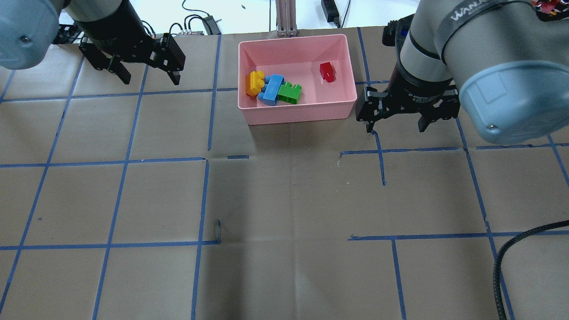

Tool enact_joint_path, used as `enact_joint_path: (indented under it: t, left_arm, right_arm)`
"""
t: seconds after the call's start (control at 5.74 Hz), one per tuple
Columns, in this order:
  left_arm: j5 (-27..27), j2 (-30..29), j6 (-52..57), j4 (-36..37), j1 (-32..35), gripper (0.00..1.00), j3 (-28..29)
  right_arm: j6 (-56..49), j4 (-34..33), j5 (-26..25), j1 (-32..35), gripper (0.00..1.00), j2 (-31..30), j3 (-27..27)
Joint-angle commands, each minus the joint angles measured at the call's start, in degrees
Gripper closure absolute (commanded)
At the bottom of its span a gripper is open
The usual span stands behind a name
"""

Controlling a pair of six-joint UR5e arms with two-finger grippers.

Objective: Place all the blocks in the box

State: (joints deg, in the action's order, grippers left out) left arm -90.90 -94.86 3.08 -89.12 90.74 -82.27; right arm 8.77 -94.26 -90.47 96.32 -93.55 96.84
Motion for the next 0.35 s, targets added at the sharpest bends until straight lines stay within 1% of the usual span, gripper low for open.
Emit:
enact_joint_path:
  t: [0.0, 0.17]
  left_arm:
    - [0.02, -0.06, -0.09, 0.00, 0.05, 0.00, 0.09]
    - [0.02, -0.06, -0.09, 0.00, 0.05, 0.00, 0.00]
  right_arm:
    - [-0.07, 0.04, 0.03, 0.01, 0.00, -0.05, 0.02]
    - [-0.25, 0.04, -0.05, 0.01, 0.01, 0.03, -0.07]
